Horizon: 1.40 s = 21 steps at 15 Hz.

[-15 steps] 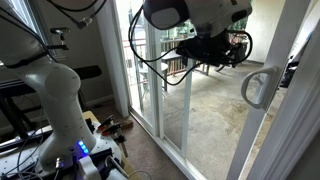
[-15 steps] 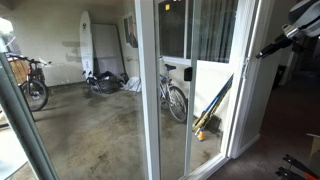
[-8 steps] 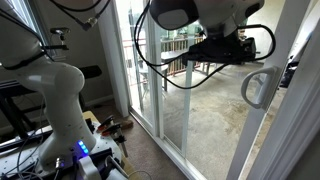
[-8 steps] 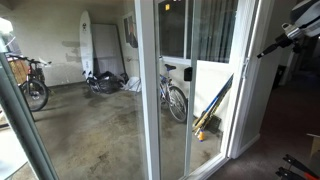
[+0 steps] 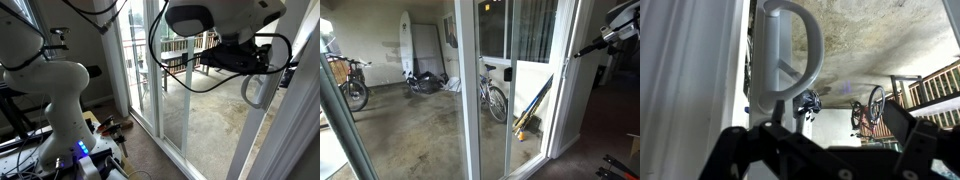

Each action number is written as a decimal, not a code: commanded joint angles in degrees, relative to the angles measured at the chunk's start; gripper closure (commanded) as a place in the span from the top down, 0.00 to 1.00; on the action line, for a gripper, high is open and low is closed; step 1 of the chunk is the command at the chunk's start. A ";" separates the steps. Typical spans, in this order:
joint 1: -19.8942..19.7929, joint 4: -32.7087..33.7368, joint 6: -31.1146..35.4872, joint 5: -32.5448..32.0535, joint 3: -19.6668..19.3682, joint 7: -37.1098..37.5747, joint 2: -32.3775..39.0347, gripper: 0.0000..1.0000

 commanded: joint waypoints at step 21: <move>14.84 1.75 9.31 -10.18 -13.85 11.37 -13.38 1.00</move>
